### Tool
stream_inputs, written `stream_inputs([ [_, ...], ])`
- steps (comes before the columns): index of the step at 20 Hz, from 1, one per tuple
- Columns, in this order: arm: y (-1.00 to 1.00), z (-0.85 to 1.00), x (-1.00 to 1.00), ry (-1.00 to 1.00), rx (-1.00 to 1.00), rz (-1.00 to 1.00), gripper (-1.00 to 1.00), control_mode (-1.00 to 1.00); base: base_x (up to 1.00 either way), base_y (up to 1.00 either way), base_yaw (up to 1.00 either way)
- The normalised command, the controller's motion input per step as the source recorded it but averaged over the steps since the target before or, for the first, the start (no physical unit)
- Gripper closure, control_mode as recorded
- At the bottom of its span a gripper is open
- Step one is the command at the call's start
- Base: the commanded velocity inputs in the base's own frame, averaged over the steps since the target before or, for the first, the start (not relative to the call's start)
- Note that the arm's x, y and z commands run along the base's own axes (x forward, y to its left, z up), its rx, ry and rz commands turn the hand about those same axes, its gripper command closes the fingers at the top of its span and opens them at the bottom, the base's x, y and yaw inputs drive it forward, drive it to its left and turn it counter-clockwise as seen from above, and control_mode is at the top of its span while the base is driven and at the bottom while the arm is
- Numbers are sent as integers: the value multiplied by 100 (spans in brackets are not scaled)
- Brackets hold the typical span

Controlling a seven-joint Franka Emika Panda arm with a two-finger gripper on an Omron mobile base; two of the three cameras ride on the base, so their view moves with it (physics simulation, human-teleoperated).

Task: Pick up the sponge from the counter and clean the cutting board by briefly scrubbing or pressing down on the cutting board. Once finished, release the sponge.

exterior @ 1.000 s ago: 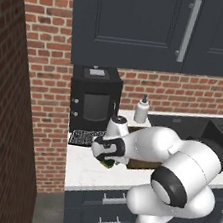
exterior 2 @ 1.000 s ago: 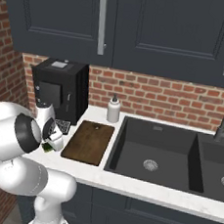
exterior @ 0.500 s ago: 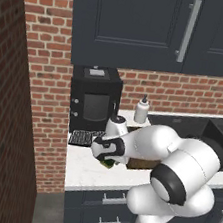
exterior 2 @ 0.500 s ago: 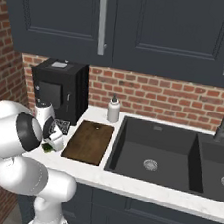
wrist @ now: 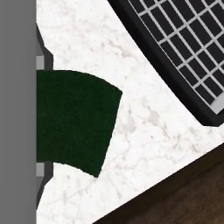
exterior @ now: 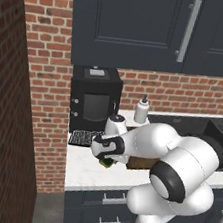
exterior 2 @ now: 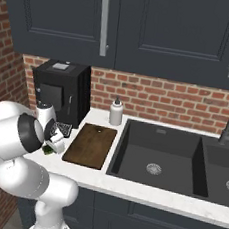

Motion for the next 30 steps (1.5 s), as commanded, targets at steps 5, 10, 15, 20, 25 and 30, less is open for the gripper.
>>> stream_inputs([
  [5,0,0,0,0,0,0,100,-100,0,0,0],
  [10,0,0,0,0,0,1,100,-100,0,0,0],
  [15,-10,19,0,0,0,4,100,-100,0,0,0],
  [20,-21,44,-5,0,0,0,100,-100,0,0,0],
  [25,-40,47,-14,1,0,0,100,-100,0,0,0],
  [30,-64,28,-6,2,0,0,100,-100,0,0,0],
])
